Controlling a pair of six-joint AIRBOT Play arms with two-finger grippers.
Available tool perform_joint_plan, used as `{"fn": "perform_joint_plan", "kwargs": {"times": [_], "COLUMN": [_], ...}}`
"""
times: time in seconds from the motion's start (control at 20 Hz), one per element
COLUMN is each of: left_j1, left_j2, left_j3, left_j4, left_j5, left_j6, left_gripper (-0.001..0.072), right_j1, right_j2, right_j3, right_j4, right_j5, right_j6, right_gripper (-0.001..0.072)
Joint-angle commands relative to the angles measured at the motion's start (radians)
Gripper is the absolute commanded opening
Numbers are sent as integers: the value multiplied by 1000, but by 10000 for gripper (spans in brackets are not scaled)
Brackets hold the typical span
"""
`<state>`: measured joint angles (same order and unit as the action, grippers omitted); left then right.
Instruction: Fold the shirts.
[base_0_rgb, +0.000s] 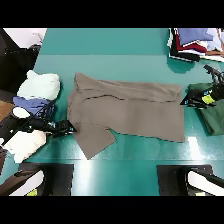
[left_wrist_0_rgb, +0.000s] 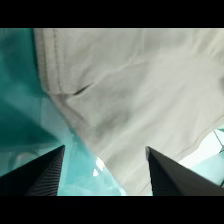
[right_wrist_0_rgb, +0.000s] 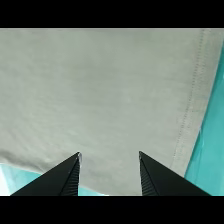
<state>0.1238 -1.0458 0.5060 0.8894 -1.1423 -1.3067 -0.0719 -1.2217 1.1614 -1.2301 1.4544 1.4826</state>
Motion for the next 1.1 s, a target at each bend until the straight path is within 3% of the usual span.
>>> {"fn": "perform_joint_plan", "kwargs": {"times": [0.0, 0.15, 0.2, 0.25, 0.3, 0.6, 0.65, 0.7, 0.85, 1.05], "left_j1": [-55, -187, -205, -206, -206, -206, -206, -206, -206, -206], "left_j2": [1, 1, 1, 1, 1, 2, 2, 2, 2, 2], "left_j3": [-5, -4, -3, -3, -3, 50, 63, 72, 83, 83], "left_j4": [-12, -10, -10, -15, -15, -15, -15, -16, -18, -19], "left_j5": [64, 142, 148, 140, 135, 50, 47, 47, 63, 62], "left_j6": [5, -29, -51, -55, -55, -24, -21, -21, -21, -21], "left_gripper": [603, 603, 572, 275, 33, 28, 28, 28, 28, 28], "right_j1": [1, -1, -7, -18, -34, -224, -272, -317, -428, -434], "right_j2": [1, 1, 1, 1, 1, 76, 99, 112, 122, 122], "right_j3": [-1, -1, -1, -1, -1, -205, -272, -329, -468, -571], "right_j4": [8, 7, 7, 7, 7, -4, -3, -3, 9, 37], "right_j5": [-3, -4, 0, 13, 32, 93, 93, 91, 48, -26], "right_j6": [1, 1, 0, 0, 0, -11, -36, -64, -84, -129], "right_gripper": [420, 420, 420, 420, 420, 434, 515, 531, 519, 446]}}
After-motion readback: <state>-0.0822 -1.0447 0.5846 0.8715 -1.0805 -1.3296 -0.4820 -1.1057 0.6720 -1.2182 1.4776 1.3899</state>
